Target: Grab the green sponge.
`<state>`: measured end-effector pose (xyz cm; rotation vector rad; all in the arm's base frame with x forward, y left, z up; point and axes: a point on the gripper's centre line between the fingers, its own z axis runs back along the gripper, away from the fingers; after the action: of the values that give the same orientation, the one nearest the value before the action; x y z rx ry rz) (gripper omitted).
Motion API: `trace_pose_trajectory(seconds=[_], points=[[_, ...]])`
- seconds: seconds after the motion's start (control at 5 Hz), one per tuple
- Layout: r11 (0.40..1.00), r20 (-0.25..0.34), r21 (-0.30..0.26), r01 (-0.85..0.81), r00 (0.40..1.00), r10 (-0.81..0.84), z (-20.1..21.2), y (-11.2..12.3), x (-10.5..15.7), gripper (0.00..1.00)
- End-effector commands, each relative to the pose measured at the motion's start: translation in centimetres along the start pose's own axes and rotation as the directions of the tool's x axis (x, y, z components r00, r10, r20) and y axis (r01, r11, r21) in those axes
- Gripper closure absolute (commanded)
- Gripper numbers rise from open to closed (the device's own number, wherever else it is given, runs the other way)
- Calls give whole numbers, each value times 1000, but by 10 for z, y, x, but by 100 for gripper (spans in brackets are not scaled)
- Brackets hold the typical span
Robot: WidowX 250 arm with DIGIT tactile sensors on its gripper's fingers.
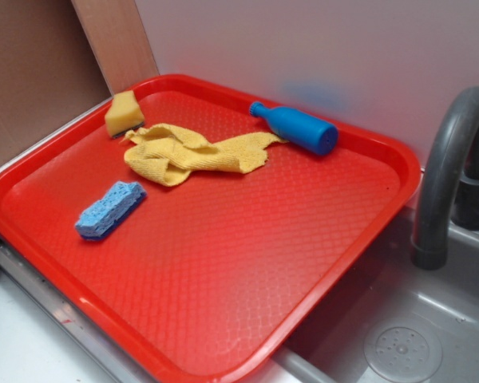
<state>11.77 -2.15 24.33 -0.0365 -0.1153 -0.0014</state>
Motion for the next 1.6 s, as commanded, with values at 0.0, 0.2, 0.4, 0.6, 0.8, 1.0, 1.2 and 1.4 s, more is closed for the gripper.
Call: trace_pose_trajectory(seconds=[0.0,0.2,0.4,0.6,0.8,1.0,1.2,1.4], points=[[1000,0,0,0,1000,0,0,0,0,0],[999,1,1,-49,999,49,-3,1,14,0],[985,17,14,-171,985,171,-7,5,36,0],[929,56,39,-368,929,366,-21,13,66,0],[823,79,22,-568,821,565,-42,27,89,0],[677,95,-12,-735,674,733,-66,40,105,0],[536,112,-65,-842,527,842,-91,53,119,0],[447,133,-72,-892,435,890,-123,67,137,0]])
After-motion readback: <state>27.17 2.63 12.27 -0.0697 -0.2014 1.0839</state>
